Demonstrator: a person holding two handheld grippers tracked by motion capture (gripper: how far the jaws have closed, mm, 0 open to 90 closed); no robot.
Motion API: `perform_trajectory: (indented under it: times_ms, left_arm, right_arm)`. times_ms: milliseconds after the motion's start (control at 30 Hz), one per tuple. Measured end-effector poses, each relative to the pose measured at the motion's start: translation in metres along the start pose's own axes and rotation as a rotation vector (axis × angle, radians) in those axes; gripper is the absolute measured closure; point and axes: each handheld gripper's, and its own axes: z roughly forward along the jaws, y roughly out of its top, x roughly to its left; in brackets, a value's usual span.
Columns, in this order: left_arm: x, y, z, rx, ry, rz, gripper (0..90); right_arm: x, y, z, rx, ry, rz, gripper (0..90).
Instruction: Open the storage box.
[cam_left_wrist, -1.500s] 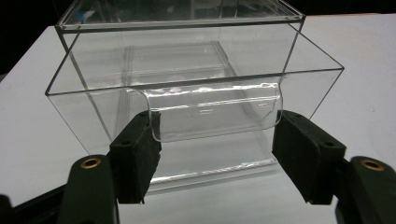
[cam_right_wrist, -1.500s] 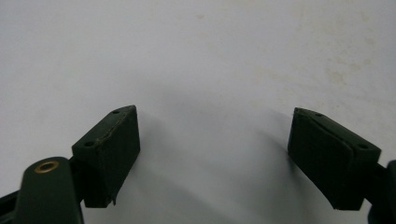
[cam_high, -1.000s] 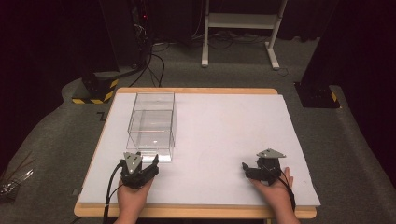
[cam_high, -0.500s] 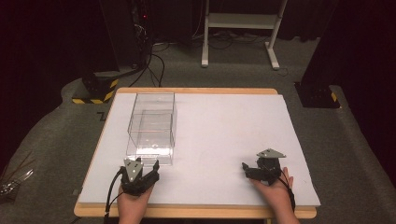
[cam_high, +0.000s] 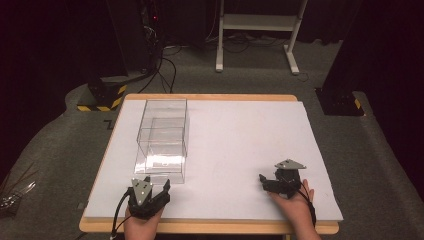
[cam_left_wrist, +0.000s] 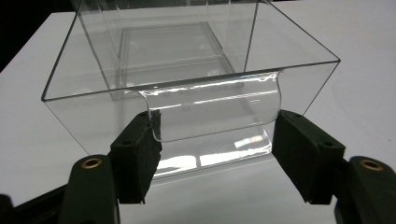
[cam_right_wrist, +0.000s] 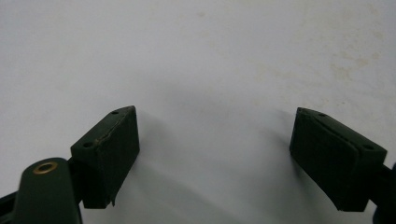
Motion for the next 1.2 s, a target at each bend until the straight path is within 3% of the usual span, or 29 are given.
perform_trajectory:
  times_ms: [467, 1200]
  left_arm:
    - [0.002, -0.007, -0.014, 0.008, -0.019, 0.008, 33.8]
    - [0.002, -0.011, -0.023, 0.006, -0.023, 0.005, 33.8]
  right_arm:
    - [0.0, 0.0, 0.0, 0.001, -0.001, 0.002, 15.5]
    - [0.0, 0.0, 0.0, 0.001, 0.0, 0.002, 15.4]
